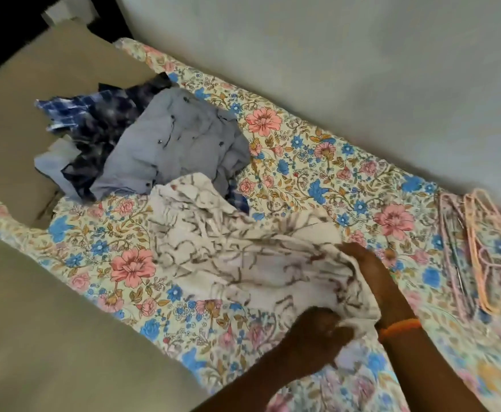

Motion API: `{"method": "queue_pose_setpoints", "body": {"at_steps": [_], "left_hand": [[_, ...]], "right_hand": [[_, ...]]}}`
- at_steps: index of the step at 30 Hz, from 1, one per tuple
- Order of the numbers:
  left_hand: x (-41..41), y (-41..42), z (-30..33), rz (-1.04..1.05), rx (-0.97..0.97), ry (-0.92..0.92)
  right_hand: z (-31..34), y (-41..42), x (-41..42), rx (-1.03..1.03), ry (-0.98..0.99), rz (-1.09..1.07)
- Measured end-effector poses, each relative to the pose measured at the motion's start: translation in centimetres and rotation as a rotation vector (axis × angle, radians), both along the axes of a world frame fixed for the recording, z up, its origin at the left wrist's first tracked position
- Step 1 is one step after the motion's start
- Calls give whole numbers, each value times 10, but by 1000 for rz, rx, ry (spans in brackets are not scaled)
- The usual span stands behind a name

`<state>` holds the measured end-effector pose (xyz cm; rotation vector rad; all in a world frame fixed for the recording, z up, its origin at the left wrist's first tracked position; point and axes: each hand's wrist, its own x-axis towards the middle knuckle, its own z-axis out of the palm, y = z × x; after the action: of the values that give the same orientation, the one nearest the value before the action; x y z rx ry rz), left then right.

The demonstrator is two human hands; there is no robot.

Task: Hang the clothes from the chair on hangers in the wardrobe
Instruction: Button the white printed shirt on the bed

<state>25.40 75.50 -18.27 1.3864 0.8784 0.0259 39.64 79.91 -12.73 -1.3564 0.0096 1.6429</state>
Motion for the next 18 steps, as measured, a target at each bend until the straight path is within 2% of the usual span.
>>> {"method": "queue_pose_setpoints", "body": {"at_steps": [1, 2, 4, 5, 7, 8, 9, 11, 14, 16, 18], "left_hand": [[-3, 1, 8, 63, 47, -14], [-3, -6, 20, 112, 107, -23], [-1, -15, 36, 121, 203, -61], [4, -22, 45, 87, 265, -46], [21, -35, 65, 38, 295, 40], [30, -41, 73, 25, 251, 63], [39, -46, 88, 26, 187, 61], [51, -52, 112, 25, -42, -28], [55, -52, 157, 57, -283, -202], [41, -37, 174, 114, -348, -213], [12, -8, 171, 230, -364, -169]], "right_hand": [[-2, -10, 0, 20, -70, -55], [-6, -31, 14, 158, -74, -34], [-3, -74, 34, 194, 128, -115], [-5, -89, 42, 318, 272, -89], [19, -113, 55, 433, 295, -111], [31, -124, 66, 493, 239, -174], [44, -134, 75, 458, 188, -232], [82, -146, 86, 281, 35, -388], [124, -135, 89, 394, 38, -495], [144, -109, 81, 506, -53, -450], [139, -70, 66, 528, -223, -279]]}}
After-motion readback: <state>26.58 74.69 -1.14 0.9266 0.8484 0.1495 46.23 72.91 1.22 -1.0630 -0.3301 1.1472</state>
